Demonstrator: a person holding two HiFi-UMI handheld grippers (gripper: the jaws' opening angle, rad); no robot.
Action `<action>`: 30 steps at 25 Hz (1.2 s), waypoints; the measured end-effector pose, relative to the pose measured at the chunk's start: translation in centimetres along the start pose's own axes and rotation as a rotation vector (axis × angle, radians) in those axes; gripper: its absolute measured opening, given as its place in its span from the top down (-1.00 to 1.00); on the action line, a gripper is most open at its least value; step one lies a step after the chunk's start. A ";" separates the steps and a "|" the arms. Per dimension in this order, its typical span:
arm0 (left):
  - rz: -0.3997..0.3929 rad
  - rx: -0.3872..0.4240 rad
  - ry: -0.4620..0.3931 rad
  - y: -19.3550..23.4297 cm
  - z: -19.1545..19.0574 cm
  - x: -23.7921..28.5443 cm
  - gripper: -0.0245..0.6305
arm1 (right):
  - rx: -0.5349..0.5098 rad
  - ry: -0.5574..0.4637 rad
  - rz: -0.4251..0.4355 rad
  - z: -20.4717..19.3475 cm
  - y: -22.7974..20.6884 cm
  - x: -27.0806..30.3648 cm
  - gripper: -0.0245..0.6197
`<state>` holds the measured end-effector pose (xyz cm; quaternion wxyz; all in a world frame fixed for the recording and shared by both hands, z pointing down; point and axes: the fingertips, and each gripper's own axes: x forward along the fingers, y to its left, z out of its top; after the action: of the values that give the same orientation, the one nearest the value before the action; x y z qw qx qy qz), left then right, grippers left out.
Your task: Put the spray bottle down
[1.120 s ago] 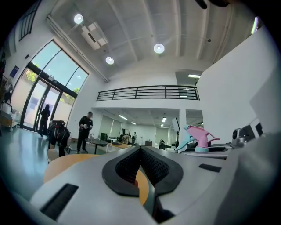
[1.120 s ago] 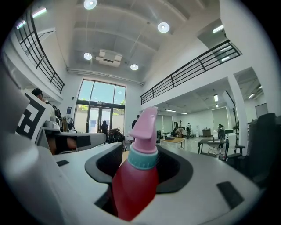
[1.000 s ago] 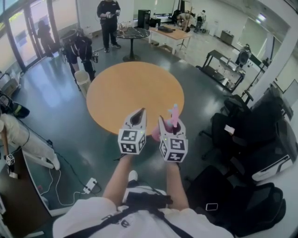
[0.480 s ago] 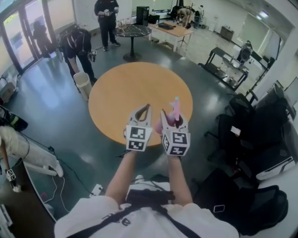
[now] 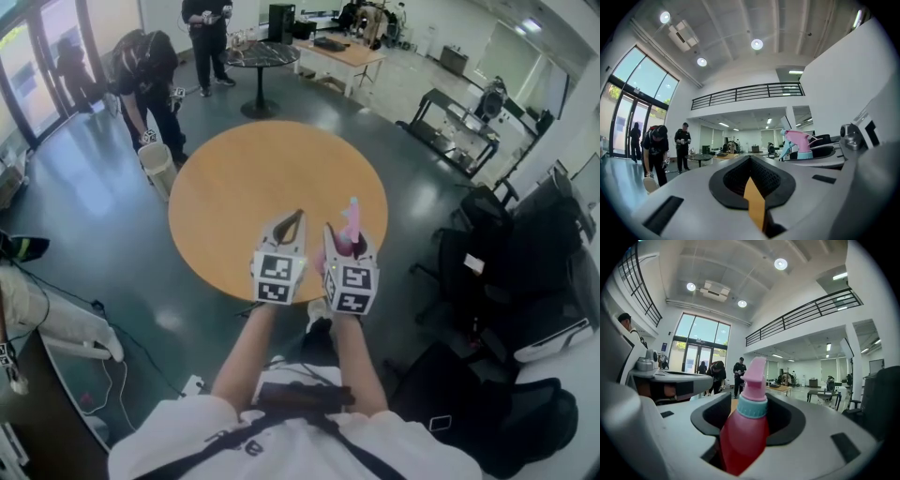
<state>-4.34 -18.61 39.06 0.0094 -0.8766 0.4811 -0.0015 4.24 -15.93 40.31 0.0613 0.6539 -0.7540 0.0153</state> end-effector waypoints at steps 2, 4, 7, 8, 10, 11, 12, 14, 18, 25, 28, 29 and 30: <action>-0.004 -0.007 0.009 0.2 -0.5 1.4 0.89 | -0.002 0.012 0.009 -0.4 -0.5 1.4 0.19; -0.011 -0.018 0.014 0.2 -0.9 2.8 0.89 | 0.010 0.017 0.009 -0.7 -1.3 2.5 0.19; -0.022 -0.022 0.020 0.2 -1.3 5.1 0.89 | 0.022 0.018 0.007 -0.9 -2.6 4.4 0.19; -0.026 -0.020 0.027 0.2 -1.5 5.9 0.89 | 0.024 0.023 0.008 -0.9 -3.0 5.2 0.19; -0.031 -0.022 0.044 0.3 -2.1 7.7 0.89 | 0.030 0.040 0.007 -1.3 -3.8 6.7 0.19; -0.033 -0.026 0.052 0.4 -2.4 8.5 0.89 | 0.033 0.047 0.008 -1.5 -4.3 7.5 0.19; -0.033 -0.031 0.059 0.5 -2.6 9.4 0.89 | 0.037 0.053 0.009 -1.6 -4.7 8.3 0.19; -0.035 -0.037 0.071 0.6 -2.9 11.0 0.89 | 0.047 0.063 0.016 -1.8 -5.5 9.8 0.19; -0.044 -0.038 0.096 1.0 -3.8 13.8 0.89 | 0.064 0.076 0.026 -2.3 -6.8 12.7 0.18; -0.026 -0.050 0.143 2.7 -6.0 17.7 0.89 | 0.079 0.108 0.058 -3.9 -7.6 17.4 0.18; -0.017 -0.055 0.166 3.5 -7.1 19.1 0.89 | 0.089 0.132 0.063 -4.9 -8.0 19.3 0.18; -0.015 -0.057 0.174 3.8 -7.4 19.6 0.89 | 0.081 0.143 0.059 -5.2 -8.3 20.0 0.19; -0.012 -0.058 0.183 4.0 -7.8 20.2 0.89 | 0.073 0.155 0.056 -5.6 -8.4 20.7 0.19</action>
<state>3.01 -37.92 46.64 -0.0602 -0.8756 0.4744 -0.0677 10.15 -36.93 47.72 0.0951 0.6311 -0.7640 0.0948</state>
